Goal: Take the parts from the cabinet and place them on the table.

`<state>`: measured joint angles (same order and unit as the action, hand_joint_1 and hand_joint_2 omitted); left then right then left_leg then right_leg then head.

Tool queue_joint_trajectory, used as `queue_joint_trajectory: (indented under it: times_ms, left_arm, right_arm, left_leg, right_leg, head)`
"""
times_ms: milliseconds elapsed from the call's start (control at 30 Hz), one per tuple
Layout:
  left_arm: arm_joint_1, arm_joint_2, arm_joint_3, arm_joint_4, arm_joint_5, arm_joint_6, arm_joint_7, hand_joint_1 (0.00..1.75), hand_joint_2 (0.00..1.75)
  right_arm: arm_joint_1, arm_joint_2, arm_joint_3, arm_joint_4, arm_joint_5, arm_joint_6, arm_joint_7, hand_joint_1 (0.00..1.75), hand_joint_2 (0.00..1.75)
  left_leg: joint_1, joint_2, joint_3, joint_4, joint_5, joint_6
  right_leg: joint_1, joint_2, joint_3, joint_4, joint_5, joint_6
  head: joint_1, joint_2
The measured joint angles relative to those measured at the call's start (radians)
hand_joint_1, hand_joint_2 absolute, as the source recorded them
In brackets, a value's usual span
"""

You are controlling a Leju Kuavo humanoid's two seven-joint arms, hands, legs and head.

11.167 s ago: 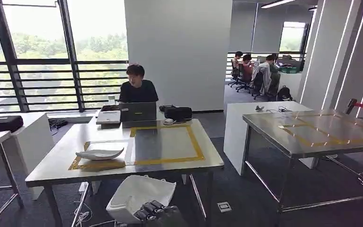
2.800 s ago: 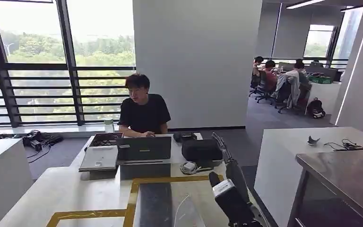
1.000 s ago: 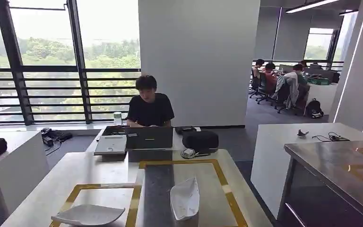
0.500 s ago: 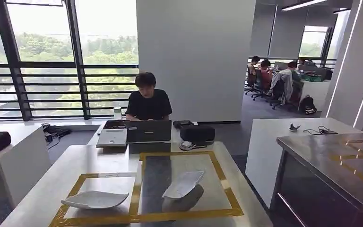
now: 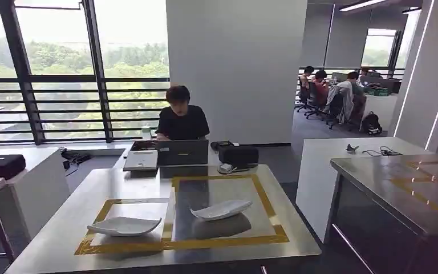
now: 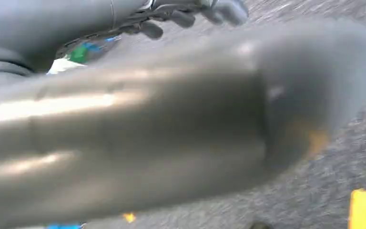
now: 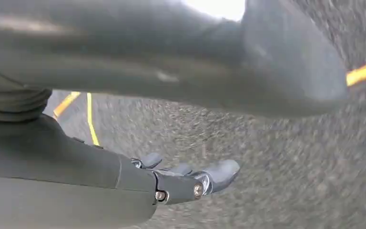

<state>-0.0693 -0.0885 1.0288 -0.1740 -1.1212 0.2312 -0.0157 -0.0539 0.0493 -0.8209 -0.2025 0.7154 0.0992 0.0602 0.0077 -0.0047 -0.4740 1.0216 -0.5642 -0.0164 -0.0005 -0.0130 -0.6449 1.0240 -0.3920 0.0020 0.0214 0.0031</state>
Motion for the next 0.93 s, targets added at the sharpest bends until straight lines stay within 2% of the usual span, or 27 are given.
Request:
queue_joint_trajectory:
  times_ms: [67, 100, 133, 167, 200, 233, 267, 300, 333, 367, 400, 433, 467, 500, 533, 567, 600, 633, 700, 733, 767, 800, 833, 867, 900, 933]
  left_arm:
    - [0.0, 0.001, 0.0, 0.0, 0.004, 0.003, -0.036, 0.0, 0.0]
    - [-0.001, 0.002, 0.0, 0.0, 0.008, 0.006, -0.051, 0.0, 0.0]
    - [0.0, 0.004, 0.0, 0.0, 0.013, 0.009, -0.058, 0.0, 0.0]
    - [0.0, 0.005, 0.0, 0.0, 0.016, 0.011, -0.056, 0.0, 0.0]
    - [0.0, 0.006, 0.002, 0.0, 0.018, 0.011, -0.044, 0.0, 0.0]
    - [0.0, 0.006, 0.003, 0.0, 0.018, 0.011, -0.028, 0.0, 0.0]
    - [0.0, 0.006, 0.003, 0.0, 0.018, 0.009, -0.015, 0.0, 0.0]
    - [0.0, 0.006, 0.004, 0.0, 0.016, 0.006, 0.008, 0.0, 0.0]
    - [0.001, 0.006, 0.004, 0.0, 0.015, 0.003, 0.026, 0.0, 0.0]
    - [0.0, 0.005, 0.005, 0.0, 0.016, 0.002, 0.035, 0.0, 0.0]
    - [0.0, -0.003, 0.007, 0.001, 0.023, 0.002, 0.034, 0.0, 0.0]
    - [-0.001, -0.003, 0.008, 0.001, 0.026, 0.002, 0.028, 0.0, 0.0]
    - [-0.001, -0.004, 0.01, 0.002, 0.031, 0.001, 0.018, 0.0, 0.0]
    - [-0.001, -0.004, 0.011, 0.002, 0.033, -0.001, 0.007, 0.0, 0.0]
    - [0.0, -0.005, 0.013, 0.002, 0.033, -0.005, -0.006, 0.0, 0.0]
    - [0.003, -0.005, 0.013, 0.003, 0.032, -0.01, -0.016, 0.0, 0.0]
    - [0.004, -0.004, 0.014, 0.003, 0.031, -0.011, -0.028, 0.0, 0.0]
    - [0.004, -0.005, 0.014, 0.004, 0.031, -0.013, -0.031, 0.0, 0.0]
    - [0.003, -0.002, 0.015, 0.005, 0.035, -0.011, -0.029, 0.0, 0.0]
    - [0.004, 0.0, 0.016, 0.005, 0.04, -0.01, -0.027, 0.0, 0.0]
    - [0.004, 0.0, 0.018, 0.005, 0.043, -0.007, -0.027, 0.0, 0.0]
    - [0.005, 0.0, 0.019, 0.005, 0.043, -0.004, -0.025, 0.0, 0.0]
    - [0.006, 0.0, 0.02, 0.005, 0.042, -0.003, -0.02, 0.0, 0.0]
    - [0.006, 0.0, 0.02, 0.005, 0.035, -0.004, -0.012, 0.0, 0.0]
    - [0.005, -0.003, 0.02, 0.005, 0.025, -0.004, 0.0, 0.0, 0.0]
    - [0.003, -0.008, 0.02, 0.005, 0.011, -0.01, 0.016, 0.0, 0.0]
  right_arm:
    - [0.002, 0.008, 0.025, 0.006, 0.041, 0.017, -0.019, 0.0, 0.0]
    - [0.003, 0.013, 0.039, 0.011, 0.056, 0.022, -0.026, 0.0, 0.0]
    - [0.002, 0.018, 0.051, 0.013, 0.066, 0.022, -0.03, 0.0, 0.0]
    - [0.001, 0.022, 0.063, 0.013, 0.073, 0.024, -0.029, 0.0, 0.0]
    - [0.0, 0.024, 0.074, 0.014, 0.081, 0.021, -0.019, 0.0, 0.0]
    - [-0.001, 0.026, 0.083, 0.015, 0.087, 0.018, -0.003, 0.0, 0.0]
    - [-0.002, 0.026, 0.088, 0.017, 0.09, 0.017, 0.009, 0.0, 0.0]
    - [-0.003, 0.027, 0.096, 0.018, 0.092, 0.011, 0.028, 0.0, 0.0]
    - [-0.005, 0.028, 0.101, 0.018, 0.091, 0.002, 0.039, 0.0, 0.0]
    - [-0.01, 0.029, 0.101, 0.018, 0.084, -0.003, 0.048, 0.0, 0.0]
    - [-0.016, 0.028, 0.101, 0.018, 0.066, -0.009, 0.049, 0.0, 0.0]
    - [-0.02, 0.029, 0.1, 0.018, 0.047, -0.012, 0.048, 0.0, 0.0]
    - [-0.021, 0.03, 0.097, 0.018, 0.033, -0.013, 0.045, 0.0, 0.0]
    - [-0.021, 0.032, 0.095, 0.019, 0.026, -0.012, 0.047, 0.0, 0.0]
    - [-0.021, 0.032, 0.093, 0.019, 0.027, -0.008, 0.056, 0.0, 0.0]
    - [-0.021, 0.032, 0.093, 0.02, 0.035, -0.003, 0.066, 0.0, 0.0]
    - [-0.021, 0.034, 0.094, 0.021, 0.059, 0.006, 0.077, 0.0, 0.0]
    - [-0.02, 0.035, 0.098, 0.021, 0.074, 0.01, 0.082, 0.0, 0.0]
    - [-0.014, 0.037, 0.101, 0.022, 0.08, 0.016, 0.087, 0.0, 0.0]
    - [-0.013, 0.038, 0.101, 0.022, 0.078, 0.016, 0.09, 0.0, 0.0]
    - [-0.014, 0.039, 0.101, 0.022, 0.078, 0.016, 0.097, 0.0, 0.0]
    - [-0.013, 0.04, 0.101, 0.022, 0.079, 0.014, 0.1, 0.0, 0.0]
    - [-0.013, 0.04, 0.101, 0.022, 0.084, 0.012, 0.1, 0.0, 0.0]
    - [-0.012, 0.041, 0.101, 0.022, 0.089, 0.01, 0.097, 0.0, 0.0]
    - [-0.013, 0.041, 0.101, 0.022, 0.09, 0.008, 0.088, 0.0, 0.0]
    - [-0.012, 0.04, 0.101, 0.022, 0.091, 0.006, 0.077, 0.0, 0.0]
  left_leg:
    - [0.005, 0.006, -0.014, -0.003, 0.016, 0.024]
    - [0.005, 0.008, -0.023, -0.002, 0.026, 0.032]
    - [0.005, 0.009, -0.035, -0.003, 0.036, 0.037]
    - [0.004, 0.009, -0.049, -0.002, 0.047, 0.038]
    - [0.002, 0.01, -0.061, -0.001, 0.057, 0.039]
    - [0.001, 0.011, -0.071, 0.001, 0.068, 0.039]
    - [-0.001, 0.011, -0.087, 0.003, 0.078, 0.038]
    - [-0.003, 0.01, -0.101, 0.006, 0.088, 0.037]
    - [-0.006, 0.01, -0.113, 0.007, 0.096, 0.037]
    - [-0.009, 0.01, -0.12, 0.007, 0.104, 0.037]
    - [-0.005, 0.011, -0.125, 0.007, 0.111, 0.037]
    - [-0.01, 0.012, -0.13, 0.007, 0.12, 0.029]
    - [-0.004, 0.014, -0.13, 0.002, 0.128, 0.021]
    - [0.001, 0.013, -0.13, -0.002, 0.136, 0.015]
    - [0.002, 0.013, -0.131, -0.008, 0.146, 0.01]
    - [-0.004, 0.012, -0.133, -0.011, 0.151, 0.004]
    - [-0.001, 0.009, -0.141, 0.002, 0.126, 0.001]
    - [-0.001, 0.007, -0.158, 0.045, 0.065, -0.003]
    - [0.003, 0.007, -0.19, 0.182, -0.042, -0.013]
    - [0.003, 0.007, -0.201, 0.248, -0.066, -0.018]
    - [0.003, 0.008, -0.197, 0.281, -0.054, -0.022]
    - [0.005, 0.008, -0.175, 0.271, -0.017, -0.025]
    - [0.007, 0.008, -0.137, 0.229, 0.022, -0.029]
    - [0.012, 0.008, -0.085, 0.16, 0.051, -0.035]
    - [0.02, 0.006, -0.022, 0.065, 0.031, -0.046]
    - [0.01, 0.002, 0.018, 0.003, -0.006, -0.045]
  right_leg:
    - [-0.002, 0.002, -0.006, 0.003, 0.007, 0.01]
    - [-0.004, 0.004, -0.014, 0.026, -0.041, 0.017]
    - [-0.005, 0.005, -0.03, 0.083, -0.108, 0.022]
    - [-0.006, 0.005, -0.05, 0.159, -0.171, 0.025]
    - [-0.006, 0.005, -0.064, 0.231, -0.213, 0.027]
    - [-0.006, 0.005, -0.07, 0.287, -0.227, 0.026]
    - [-0.005, 0.005, -0.059, 0.304, -0.212, 0.024]
    - [-0.004, 0.006, -0.027, 0.278, -0.179, 0.017]
    - [0.001, 0.007, 0.026, 0.209, -0.146, 0.007]
    - [0.007, 0.009, 0.095, 0.11, -0.124, -0.01]
    - [0.016, 0.011, 0.153, 0.018, -0.135, -0.031]
    - [0.015, 0.009, 0.179, -0.034, -0.153, -0.039]
    - [0.021, 0.012, 0.175, -0.033, -0.144, -0.03]
    - [0.025, 0.012, 0.173, -0.037, -0.14, -0.039]
    - [0.027, 0.012, 0.169, -0.04, -0.133, -0.043]
    - [0.016, 0.01, 0.164, -0.06, -0.113, -0.045]
    - [0.011, 0.003, 0.159, -0.069, -0.1, -0.04]
    - [0.009, 0.005, 0.147, -0.07, -0.089, -0.047]
    - [0.009, 0.003, 0.122, -0.067, -0.071, -0.041]
    - [0.008, 0.002, 0.107, -0.064, -0.06, -0.04]
    - [0.005, 0.001, 0.089, -0.058, -0.051, -0.036]
    - [0.001, 0.0, 0.07, -0.05, -0.042, -0.032]
    - [-0.004, -0.001, 0.051, -0.04, -0.036, -0.026]
    - [-0.008, -0.001, 0.036, -0.028, -0.03, -0.019]
    - [-0.007, -0.001, 0.019, -0.01, -0.024, -0.01]
    - [-0.005, -0.001, 0.003, 0.004, -0.02, -0.004]
  head:
    - [-0.002, 0.0]
    - [-0.001, -0.001]
    - [0.0, -0.001]
    - [0.001, -0.001]
    - [0.001, -0.001]
    - [0.001, -0.001]
    - [0.002, -0.001]
    - [0.002, -0.001]
    - [0.005, -0.001]
    - [0.005, -0.001]
    - [0.005, -0.001]
    - [0.001, -0.001]
    - [0.003, -0.001]
    - [0.006, -0.001]
    - [0.008, -0.001]
    - [0.007, -0.001]
    - [0.006, -0.001]
    - [0.004, -0.001]
    - [0.001, -0.001]
    - [0.001, -0.001]
    - [0.001, -0.001]
    - [0.001, -0.001]
    - [0.001, -0.001]
    - [0.001, -0.001]
    - [0.0, -0.001]
    - [-0.005, -0.001]
